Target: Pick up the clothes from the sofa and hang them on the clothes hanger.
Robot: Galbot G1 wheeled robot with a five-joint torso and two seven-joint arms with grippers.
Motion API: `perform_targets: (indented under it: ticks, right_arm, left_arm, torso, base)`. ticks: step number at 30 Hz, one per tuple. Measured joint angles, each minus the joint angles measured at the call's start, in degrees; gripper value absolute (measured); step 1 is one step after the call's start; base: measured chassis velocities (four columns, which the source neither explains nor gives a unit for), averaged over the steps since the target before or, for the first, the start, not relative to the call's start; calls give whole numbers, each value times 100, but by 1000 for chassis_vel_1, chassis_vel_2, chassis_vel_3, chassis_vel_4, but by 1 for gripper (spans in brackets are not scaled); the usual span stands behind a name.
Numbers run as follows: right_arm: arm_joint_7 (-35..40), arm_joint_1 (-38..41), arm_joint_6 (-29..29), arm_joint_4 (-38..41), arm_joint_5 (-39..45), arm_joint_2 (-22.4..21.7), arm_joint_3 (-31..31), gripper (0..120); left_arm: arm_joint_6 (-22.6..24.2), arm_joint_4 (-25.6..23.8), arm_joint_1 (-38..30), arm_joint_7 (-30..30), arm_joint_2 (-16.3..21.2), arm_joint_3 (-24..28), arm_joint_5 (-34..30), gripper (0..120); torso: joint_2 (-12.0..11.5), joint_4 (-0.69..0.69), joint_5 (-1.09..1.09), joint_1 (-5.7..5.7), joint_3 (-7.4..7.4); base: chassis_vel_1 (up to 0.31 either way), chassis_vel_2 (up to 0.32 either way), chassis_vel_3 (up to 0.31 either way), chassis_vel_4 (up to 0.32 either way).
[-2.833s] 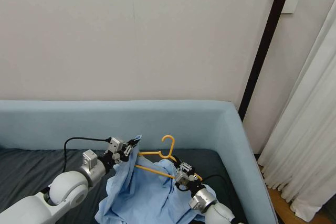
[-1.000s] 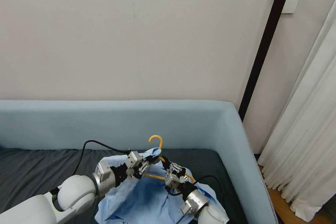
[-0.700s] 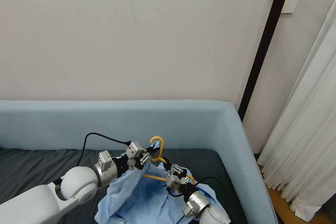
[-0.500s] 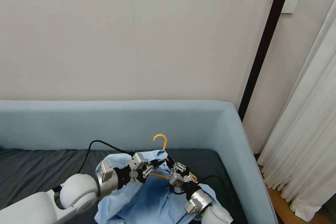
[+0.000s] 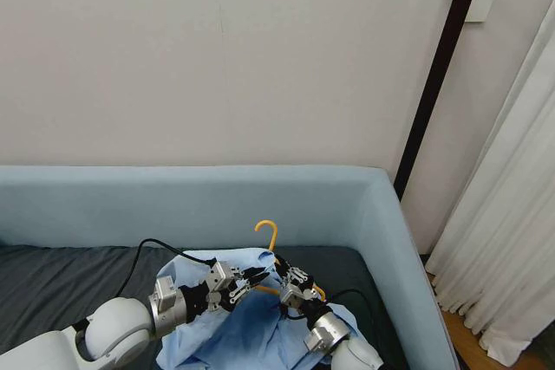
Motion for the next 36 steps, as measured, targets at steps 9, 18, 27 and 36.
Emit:
perform_targets:
  ticks: [9,18,27,36]
  right_arm:
    - [371,-118,312,-58,-424,109,492,6]
    - [625,-33,839,-450,-1509,324,821,6]
    - [681,-24,1032,-531,-1956,350,965,6]
    - [691,60,1186,-561,-2304,369,942,6]
  left_arm:
    - [-141,-332,769,521,197,-675,442,66]
    - [-901,-404,1309,1207,326,-1665,-154,97]
    - [-786,285,422,1577,325,-1700,-1205,100]
    - [-421,1353,-103,2024,426,-1373,-1321,100]
  torso:
    - [0,0,0,0,0]
    - [0,0,0,0,0]
    - [0,-1,0,0,0]
    - [0,2,-1,0,0]
  base:
    - [0,0,0,0]
    - [0,0,0,0]
    - [0,0,0,0]
    - [0,0,0,0]
